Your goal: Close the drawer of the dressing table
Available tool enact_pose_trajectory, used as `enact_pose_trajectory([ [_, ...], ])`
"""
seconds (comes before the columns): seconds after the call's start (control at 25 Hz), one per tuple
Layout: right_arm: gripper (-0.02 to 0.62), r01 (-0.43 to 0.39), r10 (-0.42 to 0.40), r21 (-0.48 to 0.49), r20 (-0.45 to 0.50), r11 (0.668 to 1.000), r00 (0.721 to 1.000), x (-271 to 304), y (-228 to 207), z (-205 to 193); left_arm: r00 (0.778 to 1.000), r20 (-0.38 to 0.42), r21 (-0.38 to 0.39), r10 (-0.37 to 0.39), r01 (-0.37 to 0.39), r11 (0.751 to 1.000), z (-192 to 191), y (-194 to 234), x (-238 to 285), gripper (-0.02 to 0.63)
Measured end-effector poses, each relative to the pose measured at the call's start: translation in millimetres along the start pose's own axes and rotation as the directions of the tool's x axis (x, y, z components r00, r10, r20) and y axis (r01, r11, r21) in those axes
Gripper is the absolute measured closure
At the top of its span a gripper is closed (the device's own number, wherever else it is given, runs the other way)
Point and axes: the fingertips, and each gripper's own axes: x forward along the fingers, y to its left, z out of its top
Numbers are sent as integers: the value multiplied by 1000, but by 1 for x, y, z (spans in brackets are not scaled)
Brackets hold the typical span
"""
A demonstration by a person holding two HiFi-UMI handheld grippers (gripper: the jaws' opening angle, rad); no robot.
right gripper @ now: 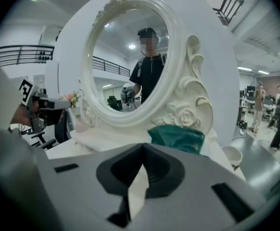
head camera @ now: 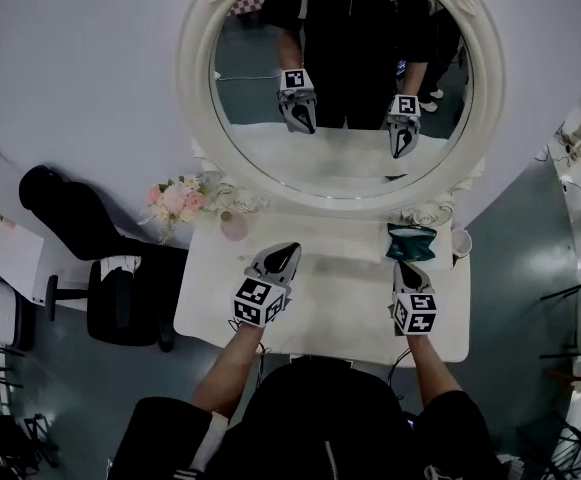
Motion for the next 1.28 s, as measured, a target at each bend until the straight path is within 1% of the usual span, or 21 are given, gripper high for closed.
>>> enact_pose_trajectory([
  [0.12,592,-29,31,-21,95,999,995,-4,12,42,1000,30,19,1,-2,1000,15,2,1,601],
  [0.28,592,-42,43,-10,207,999,977,-16,18,89,998,64,37,4,-7,999,32,2,-1,601],
  [0.36,592,-43,44,-10,245,999,968,-23,19,106,997,78,42,6,-10,999,39,2,-3,601],
  [0.48,594,-49,54,-26,276,998,960,-30,23,121,995,97,44,11,-15,999,46,4,-5,601],
  [0.68,594,-52,61,-38,297,998,953,-35,29,126,994,111,46,14,-19,999,51,2,-8,601],
  [1.28,594,-65,72,-34,295,997,953,-42,34,118,993,115,32,20,-24,999,49,-3,-16,601],
])
